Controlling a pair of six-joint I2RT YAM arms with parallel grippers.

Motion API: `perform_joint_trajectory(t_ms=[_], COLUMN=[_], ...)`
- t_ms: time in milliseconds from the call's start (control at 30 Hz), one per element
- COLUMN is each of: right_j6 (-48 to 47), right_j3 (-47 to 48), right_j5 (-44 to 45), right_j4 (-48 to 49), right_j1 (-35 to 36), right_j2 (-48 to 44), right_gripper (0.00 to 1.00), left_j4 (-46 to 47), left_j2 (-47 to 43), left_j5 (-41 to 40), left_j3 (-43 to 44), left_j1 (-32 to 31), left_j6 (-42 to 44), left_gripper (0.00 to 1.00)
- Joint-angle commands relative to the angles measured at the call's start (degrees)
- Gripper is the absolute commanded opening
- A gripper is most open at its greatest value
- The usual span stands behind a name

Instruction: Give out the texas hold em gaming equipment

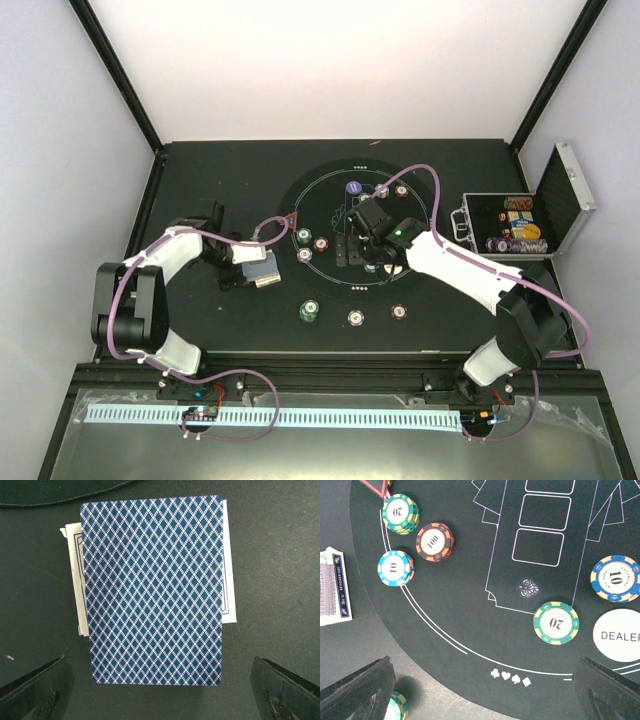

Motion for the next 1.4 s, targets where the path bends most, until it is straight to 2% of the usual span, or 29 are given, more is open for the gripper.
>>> perform_joint_trajectory(t_ms=[0,1067,1367], right_j6=[1.5,3.5,3.5], right_j3=[0.9,-2.7,-2.9], right_j5=[1.3,3.4,3.3], right_j4=[-0.3,0.2,0.2], right_j1=[0.5,0.4,0.5], right_j2=[-0.4,-3.0,-3.0], right_gripper=[1.0,0.98,0.96], left_j4=[2.2,4.6,5.4], left_j2=[1.1,5.1,5.1], left_j5=[-1.0,-2.5,-2.9], left_j3=[-0.5,-1.6,-2.4], left_j1=[-0.7,-2.5,-2.7], left_j6=[-1.1,-4.1,-3.6], left_gripper=[0.99,0.99,0.89])
